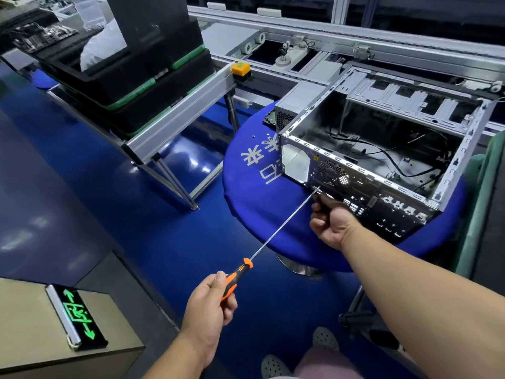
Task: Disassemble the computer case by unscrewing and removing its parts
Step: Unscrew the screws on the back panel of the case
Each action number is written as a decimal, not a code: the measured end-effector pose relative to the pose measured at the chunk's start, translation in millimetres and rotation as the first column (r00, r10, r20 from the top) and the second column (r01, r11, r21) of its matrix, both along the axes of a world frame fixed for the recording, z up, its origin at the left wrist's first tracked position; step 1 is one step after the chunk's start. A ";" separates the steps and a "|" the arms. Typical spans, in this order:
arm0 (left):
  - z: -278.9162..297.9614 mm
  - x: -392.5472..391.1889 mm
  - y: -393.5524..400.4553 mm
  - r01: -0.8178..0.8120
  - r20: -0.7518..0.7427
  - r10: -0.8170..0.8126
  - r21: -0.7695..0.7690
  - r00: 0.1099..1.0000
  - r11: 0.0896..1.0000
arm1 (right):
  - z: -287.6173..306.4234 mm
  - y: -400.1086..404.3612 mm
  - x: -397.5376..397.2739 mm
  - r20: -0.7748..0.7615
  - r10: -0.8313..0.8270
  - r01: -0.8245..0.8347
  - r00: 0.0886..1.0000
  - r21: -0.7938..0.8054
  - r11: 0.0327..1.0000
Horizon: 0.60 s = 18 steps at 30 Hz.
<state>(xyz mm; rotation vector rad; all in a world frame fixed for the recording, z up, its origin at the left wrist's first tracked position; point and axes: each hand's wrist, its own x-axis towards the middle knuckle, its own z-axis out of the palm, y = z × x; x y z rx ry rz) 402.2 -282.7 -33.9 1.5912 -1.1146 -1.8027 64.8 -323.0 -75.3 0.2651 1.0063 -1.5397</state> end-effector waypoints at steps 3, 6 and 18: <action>-3.5 -11.0 8.5 0.038 0.027 -0.037 -0.010 0.999 0.999 | 4.1 11.7 -11.8 -0.015 0.037 -0.038 0.999 -0.020 0.999; -0.8 -20.2 17.7 0.036 0.057 -0.034 -0.032 0.998 0.999 | 8.3 17.6 -19.8 -0.004 0.056 -0.056 0.998 -0.002 0.998; 13.2 -47.3 57.0 0.028 0.245 0.011 -0.155 0.970 0.987 | 7.6 32.2 -35.1 -0.112 0.201 -0.207 0.973 -0.038 0.978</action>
